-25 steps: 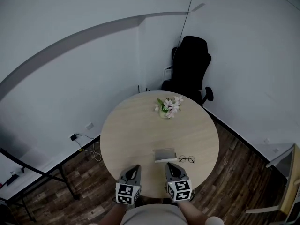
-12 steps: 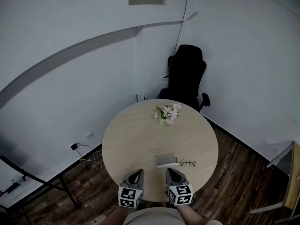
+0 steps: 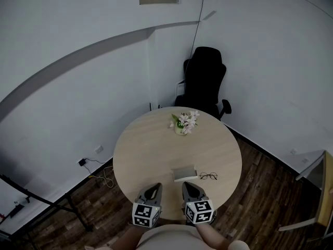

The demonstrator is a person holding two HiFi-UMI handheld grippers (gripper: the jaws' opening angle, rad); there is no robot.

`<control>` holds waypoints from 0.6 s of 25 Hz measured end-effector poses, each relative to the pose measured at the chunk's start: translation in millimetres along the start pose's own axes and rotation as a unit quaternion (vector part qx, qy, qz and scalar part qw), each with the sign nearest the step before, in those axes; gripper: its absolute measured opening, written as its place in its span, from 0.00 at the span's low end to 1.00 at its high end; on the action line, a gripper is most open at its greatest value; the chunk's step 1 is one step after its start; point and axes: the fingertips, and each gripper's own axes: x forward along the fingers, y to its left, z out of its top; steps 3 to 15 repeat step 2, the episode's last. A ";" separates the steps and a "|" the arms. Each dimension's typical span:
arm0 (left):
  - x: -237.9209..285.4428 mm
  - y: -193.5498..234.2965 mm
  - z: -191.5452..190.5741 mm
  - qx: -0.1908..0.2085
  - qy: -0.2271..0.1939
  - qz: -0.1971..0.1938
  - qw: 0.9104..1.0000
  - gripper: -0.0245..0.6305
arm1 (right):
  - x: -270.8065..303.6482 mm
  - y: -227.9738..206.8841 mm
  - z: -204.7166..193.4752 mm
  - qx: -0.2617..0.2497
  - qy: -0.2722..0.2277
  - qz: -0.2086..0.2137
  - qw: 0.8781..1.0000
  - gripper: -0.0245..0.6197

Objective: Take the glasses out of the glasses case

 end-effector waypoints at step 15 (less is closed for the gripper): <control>4.3 4.9 4.7 0.003 -0.008 0.002 1.000 0.05 | 6.3 0.1 5.4 -0.005 -0.006 0.004 1.000 0.06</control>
